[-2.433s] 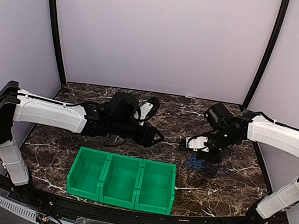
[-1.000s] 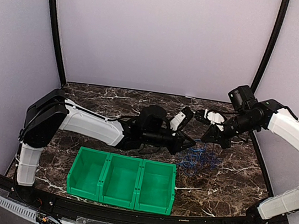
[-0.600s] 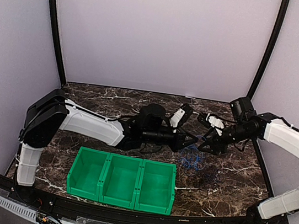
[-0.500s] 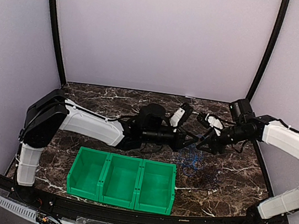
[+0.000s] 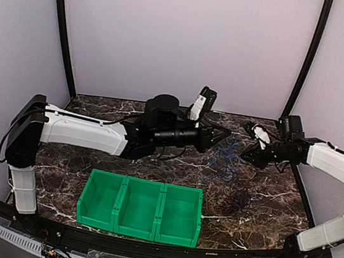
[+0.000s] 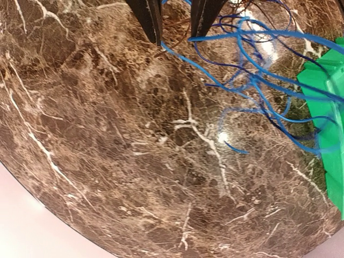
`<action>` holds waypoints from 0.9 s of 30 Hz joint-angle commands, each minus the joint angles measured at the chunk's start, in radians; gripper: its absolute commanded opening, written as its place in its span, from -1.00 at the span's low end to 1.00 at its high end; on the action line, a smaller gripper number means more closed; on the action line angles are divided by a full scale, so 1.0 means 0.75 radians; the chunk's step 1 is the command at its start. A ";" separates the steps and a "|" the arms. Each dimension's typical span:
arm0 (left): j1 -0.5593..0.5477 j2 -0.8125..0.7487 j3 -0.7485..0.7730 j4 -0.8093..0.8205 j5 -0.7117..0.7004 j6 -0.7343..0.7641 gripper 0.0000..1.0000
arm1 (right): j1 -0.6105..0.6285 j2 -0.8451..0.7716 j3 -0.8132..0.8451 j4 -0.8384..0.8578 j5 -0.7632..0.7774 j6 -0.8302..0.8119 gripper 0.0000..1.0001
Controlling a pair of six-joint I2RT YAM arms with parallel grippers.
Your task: Untangle the cables
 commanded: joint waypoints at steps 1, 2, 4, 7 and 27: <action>-0.007 -0.180 0.036 0.050 -0.030 0.067 -1.00 | -0.083 0.021 -0.014 0.063 0.060 0.006 -0.58; -0.007 -0.192 0.041 0.048 -0.033 0.073 -1.00 | -0.098 0.030 -0.013 0.058 0.058 0.002 -0.61; -0.007 -0.230 0.057 0.030 -0.037 0.089 -1.00 | -0.132 0.044 -0.011 0.051 0.044 -0.003 -0.79; -0.007 -0.272 0.109 -0.018 -0.037 0.135 -1.00 | -0.171 0.055 -0.010 0.045 0.007 -0.008 -1.00; -0.007 -0.347 0.570 -0.392 -0.177 0.492 -1.00 | -0.392 0.304 -0.010 0.031 0.335 -0.021 -1.00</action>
